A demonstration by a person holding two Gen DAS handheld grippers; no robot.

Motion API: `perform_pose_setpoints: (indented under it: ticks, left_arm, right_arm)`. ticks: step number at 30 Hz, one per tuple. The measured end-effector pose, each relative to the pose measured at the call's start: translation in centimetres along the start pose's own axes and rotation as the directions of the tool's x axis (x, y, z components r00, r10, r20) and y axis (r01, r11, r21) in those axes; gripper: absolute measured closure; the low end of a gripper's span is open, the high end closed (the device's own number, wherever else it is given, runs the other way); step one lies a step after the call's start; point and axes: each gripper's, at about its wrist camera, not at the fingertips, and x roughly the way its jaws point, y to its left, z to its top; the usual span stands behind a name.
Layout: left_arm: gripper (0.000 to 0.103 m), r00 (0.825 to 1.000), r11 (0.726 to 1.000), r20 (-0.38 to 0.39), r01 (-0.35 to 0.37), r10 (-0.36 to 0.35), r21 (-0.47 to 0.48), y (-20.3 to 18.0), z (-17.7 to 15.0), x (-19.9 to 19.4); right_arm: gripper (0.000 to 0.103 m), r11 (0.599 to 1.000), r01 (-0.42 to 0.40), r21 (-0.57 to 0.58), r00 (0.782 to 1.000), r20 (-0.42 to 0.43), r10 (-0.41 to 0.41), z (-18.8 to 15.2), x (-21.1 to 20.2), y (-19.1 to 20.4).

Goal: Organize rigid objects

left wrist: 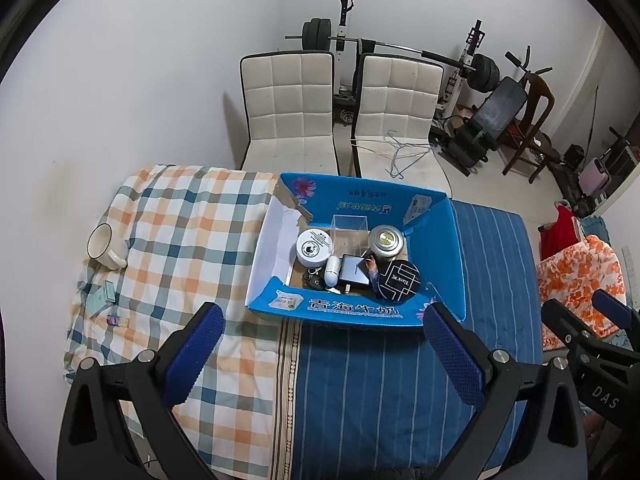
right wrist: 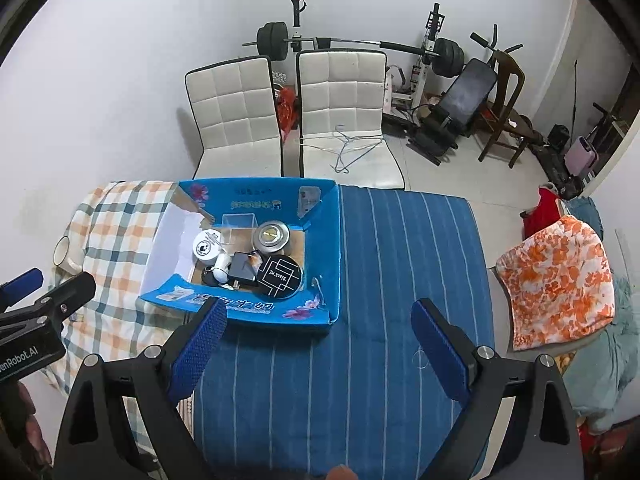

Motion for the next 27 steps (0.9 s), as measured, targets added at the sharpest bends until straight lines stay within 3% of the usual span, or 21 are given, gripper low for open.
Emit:
perform_pose_setpoints:
  ticks: [27]
  left_arm:
    - [0.000, 0.999, 1.000, -0.023, -0.024, 0.024, 0.021, 0.7, -1.2, 1.8]
  right_arm:
    - [0.007, 1.000, 0.017, -0.004, 1.000, -0.015, -0.017, -0.1, 1.5, 0.6]
